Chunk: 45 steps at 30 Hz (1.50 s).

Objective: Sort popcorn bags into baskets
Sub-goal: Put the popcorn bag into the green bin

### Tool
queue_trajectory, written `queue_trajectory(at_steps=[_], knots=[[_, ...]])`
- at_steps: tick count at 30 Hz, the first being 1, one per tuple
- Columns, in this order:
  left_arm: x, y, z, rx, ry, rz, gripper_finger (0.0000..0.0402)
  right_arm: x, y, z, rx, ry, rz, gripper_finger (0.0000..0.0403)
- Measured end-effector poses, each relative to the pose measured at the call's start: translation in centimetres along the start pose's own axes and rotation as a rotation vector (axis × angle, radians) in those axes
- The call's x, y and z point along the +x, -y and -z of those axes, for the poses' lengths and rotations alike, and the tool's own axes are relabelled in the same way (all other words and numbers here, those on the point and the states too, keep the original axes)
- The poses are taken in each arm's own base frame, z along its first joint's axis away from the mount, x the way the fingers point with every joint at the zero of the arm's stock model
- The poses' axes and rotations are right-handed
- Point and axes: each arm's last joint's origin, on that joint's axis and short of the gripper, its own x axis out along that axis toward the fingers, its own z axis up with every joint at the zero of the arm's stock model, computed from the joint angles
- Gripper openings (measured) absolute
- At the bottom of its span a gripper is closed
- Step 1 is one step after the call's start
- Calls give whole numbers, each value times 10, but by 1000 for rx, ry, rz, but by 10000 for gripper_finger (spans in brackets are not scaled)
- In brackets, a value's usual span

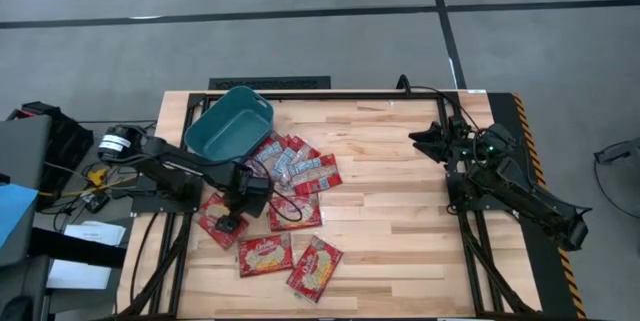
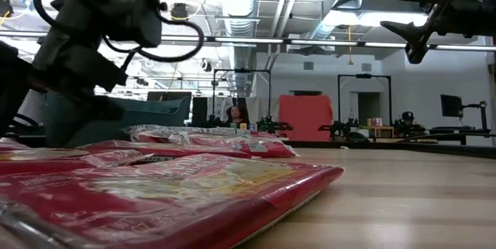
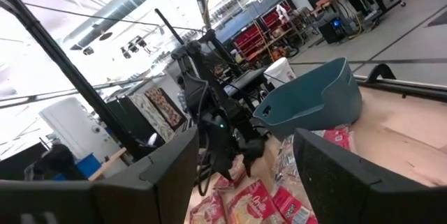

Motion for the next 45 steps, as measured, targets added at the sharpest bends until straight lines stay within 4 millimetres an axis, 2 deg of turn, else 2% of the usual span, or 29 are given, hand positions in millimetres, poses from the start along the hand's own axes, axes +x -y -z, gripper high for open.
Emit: queue_trajectory(at_steps=[5,13,15,19,24,33,45], knots=[[11,-1,-2,0,-60,41,203,0,0,0,4,-3,0,260],[16,1,1,-20,-71,108,36,0,0,1,7,-7,3,260],[17,1,0,-74,-71,129,12,0,0,1,7,-7,3,260],[16,1,-1,-190,-76,124,7,0,0,1,7,-7,4,260],[4,0,-13,-322,-65,100,0,0,1,1,7,-7,4,260],[-39,0,-51,-398,102,46,0,0,1,1,8,-9,6,260],[-84,-21,-69,-548,220,-20,0,0,1,1,8,-9,7,260]])
